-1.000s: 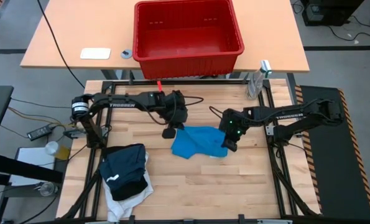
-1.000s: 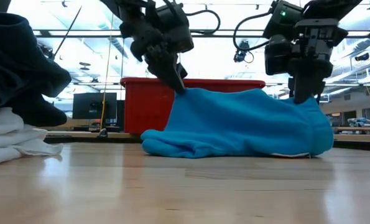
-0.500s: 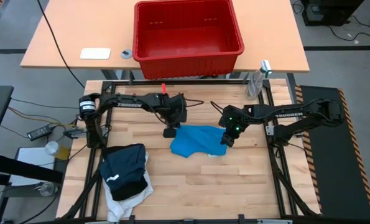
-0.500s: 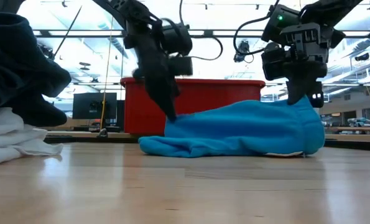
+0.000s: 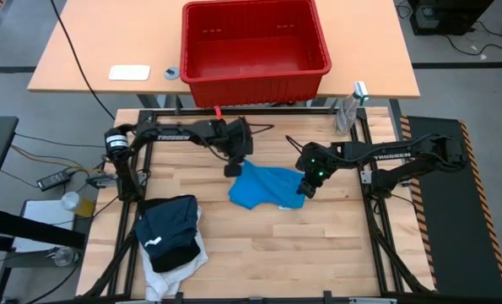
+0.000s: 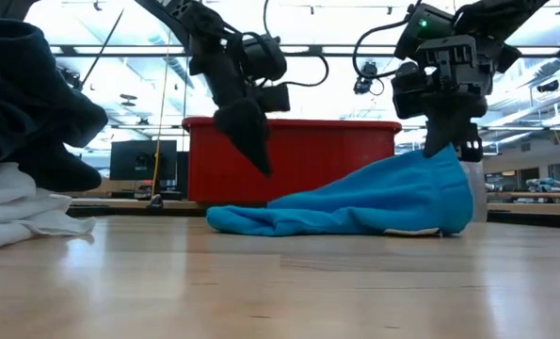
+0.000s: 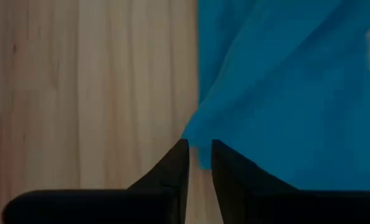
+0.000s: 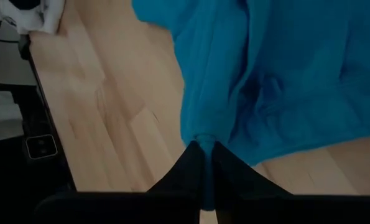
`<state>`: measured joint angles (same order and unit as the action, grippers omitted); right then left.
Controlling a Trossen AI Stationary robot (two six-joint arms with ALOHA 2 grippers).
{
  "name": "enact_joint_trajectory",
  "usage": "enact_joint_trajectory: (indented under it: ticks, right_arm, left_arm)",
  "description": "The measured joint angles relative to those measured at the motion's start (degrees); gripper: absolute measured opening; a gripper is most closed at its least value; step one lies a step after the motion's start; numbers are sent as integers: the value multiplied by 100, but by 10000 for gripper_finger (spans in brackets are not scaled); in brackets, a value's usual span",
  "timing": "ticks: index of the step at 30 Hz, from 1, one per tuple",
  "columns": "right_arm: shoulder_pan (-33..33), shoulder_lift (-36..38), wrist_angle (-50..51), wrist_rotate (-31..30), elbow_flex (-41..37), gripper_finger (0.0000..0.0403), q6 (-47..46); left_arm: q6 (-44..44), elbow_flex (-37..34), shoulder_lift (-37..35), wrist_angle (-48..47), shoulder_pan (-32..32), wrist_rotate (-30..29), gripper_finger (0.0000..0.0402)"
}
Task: Fold Laundry from Bin
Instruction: Fold the blue shorts
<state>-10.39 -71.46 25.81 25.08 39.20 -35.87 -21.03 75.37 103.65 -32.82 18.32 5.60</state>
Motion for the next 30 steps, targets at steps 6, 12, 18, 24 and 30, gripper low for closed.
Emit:
enact_joint_trajectory:
  ticks: [6, 12, 18, 24, 30]
  right_arm:
    - [-71, -2, -34, -141, 0, 24, -45]
    - [-153, -4, -91, -153, 0, 24, -86]
    - [-181, -4, -304, -153, 0, 24, -100]
    - [-184, -4, -322, -159, 0, 24, -51]
    - [-253, -4, -346, -467, 0, 24, -164]
  left_arm:
    - [111, 3, -70, 87, 85, 309, 118]
    - [243, 2, -216, -290, -298, 1678, 159]
    - [420, -555, -18, 877, -907, 883, 156]
    - [1062, -983, 269, 1050, -967, 787, 155]
    - [1161, -1176, 252, 1147, -1019, 774, 155]
